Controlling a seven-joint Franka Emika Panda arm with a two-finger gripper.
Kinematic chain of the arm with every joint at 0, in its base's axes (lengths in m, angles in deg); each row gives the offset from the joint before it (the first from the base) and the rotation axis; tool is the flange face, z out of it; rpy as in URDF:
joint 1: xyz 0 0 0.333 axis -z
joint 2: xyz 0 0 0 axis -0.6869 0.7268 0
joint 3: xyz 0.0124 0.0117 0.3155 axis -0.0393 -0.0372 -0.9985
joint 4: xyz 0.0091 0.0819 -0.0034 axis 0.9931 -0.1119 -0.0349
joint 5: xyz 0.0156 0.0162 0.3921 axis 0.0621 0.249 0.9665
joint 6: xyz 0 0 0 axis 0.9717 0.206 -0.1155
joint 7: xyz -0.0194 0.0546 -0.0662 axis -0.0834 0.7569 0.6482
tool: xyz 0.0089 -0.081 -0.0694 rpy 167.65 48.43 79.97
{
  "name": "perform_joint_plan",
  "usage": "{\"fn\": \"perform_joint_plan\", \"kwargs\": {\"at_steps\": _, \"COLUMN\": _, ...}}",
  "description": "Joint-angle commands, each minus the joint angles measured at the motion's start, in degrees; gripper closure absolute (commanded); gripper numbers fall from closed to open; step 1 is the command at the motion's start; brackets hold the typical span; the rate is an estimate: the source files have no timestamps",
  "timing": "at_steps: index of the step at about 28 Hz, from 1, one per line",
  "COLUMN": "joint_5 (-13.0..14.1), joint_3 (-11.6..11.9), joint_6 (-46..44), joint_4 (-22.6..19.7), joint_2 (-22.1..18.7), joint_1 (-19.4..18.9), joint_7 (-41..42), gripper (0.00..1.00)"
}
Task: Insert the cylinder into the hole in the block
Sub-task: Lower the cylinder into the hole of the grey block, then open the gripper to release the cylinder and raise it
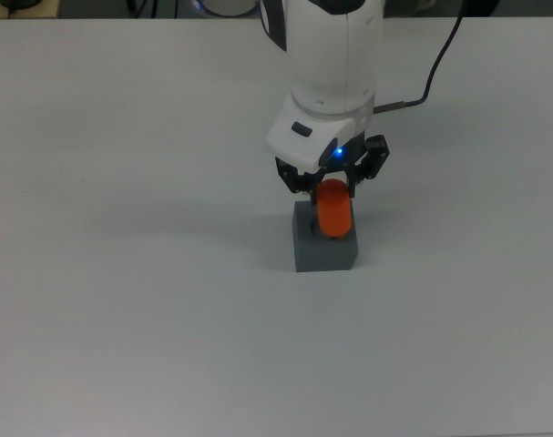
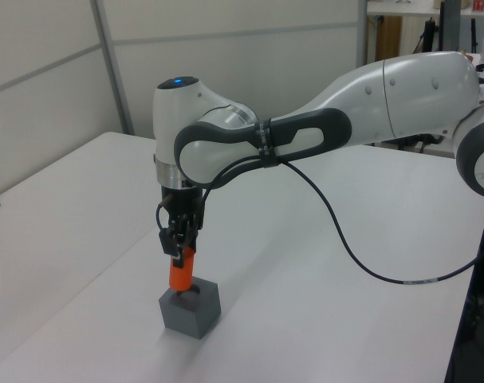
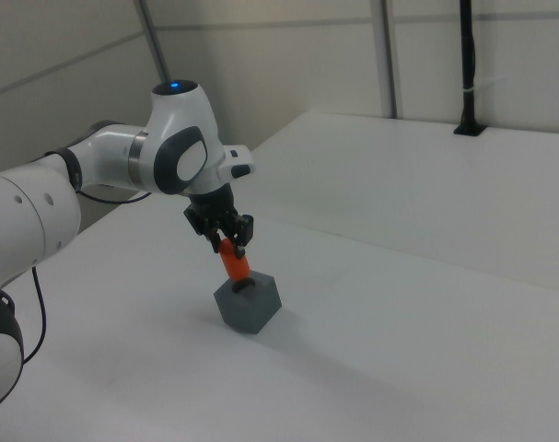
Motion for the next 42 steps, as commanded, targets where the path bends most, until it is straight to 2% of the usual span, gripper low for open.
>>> {"fn": "perform_joint_plan", "kwargs": {"at_steps": 1, "joint_5": -0.2, "joint_3": 0.2, "joint_6": -1.2, "joint_4": 1.2, "joint_2": 0.6, "joint_1": -0.8, "joint_7": -0.8, "gripper": 0.80}}
{"fn": "perform_joint_plan", "kwargs": {"at_steps": 14, "joint_5": -1.6, "joint_3": 0.3, "joint_6": -1.2, "joint_4": 0.2, "joint_2": 0.7, "joint_1": -0.9, "joint_7": -0.7, "gripper": 0.80}}
{"fn": "perform_joint_plan", "kwargs": {"at_steps": 30, "joint_5": -3.3, "joint_3": 0.6, "joint_6": -0.9, "joint_4": 0.0, "joint_2": 2.7, "joint_1": -0.9, "joint_7": -0.7, "gripper": 0.79}}
{"fn": "perform_joint_plan", "kwargs": {"at_steps": 31, "joint_5": -3.4, "joint_3": 0.6, "joint_6": -0.9, "joint_4": 0.0, "joint_2": 2.7, "joint_1": -0.9, "joint_7": -0.7, "gripper": 0.75}}
{"fn": "perform_joint_plan", "kwargs": {"at_steps": 32, "joint_5": -3.5, "joint_3": 0.6, "joint_6": -0.9, "joint_4": 0.0, "joint_2": 2.7, "joint_1": -0.9, "joint_7": -0.5, "gripper": 0.63}}
{"fn": "perform_joint_plan", "kwargs": {"at_steps": 34, "joint_5": -4.1, "joint_3": 0.6, "joint_6": -0.9, "joint_4": 0.0, "joint_2": 2.7, "joint_1": -0.9, "joint_7": -0.7, "gripper": 0.19}}
{"fn": "perform_joint_plan", "kwargs": {"at_steps": 35, "joint_5": -4.3, "joint_3": 0.6, "joint_6": -0.9, "joint_4": 0.0, "joint_2": 2.7, "joint_1": -0.9, "joint_7": -0.7, "gripper": 0.00}}
{"fn": "perform_joint_plan", "kwargs": {"at_steps": 42, "joint_5": -3.8, "joint_3": 1.0, "joint_6": -1.7, "joint_4": 0.6, "joint_2": 1.4, "joint_1": -0.8, "joint_7": -0.7, "gripper": 0.00}}
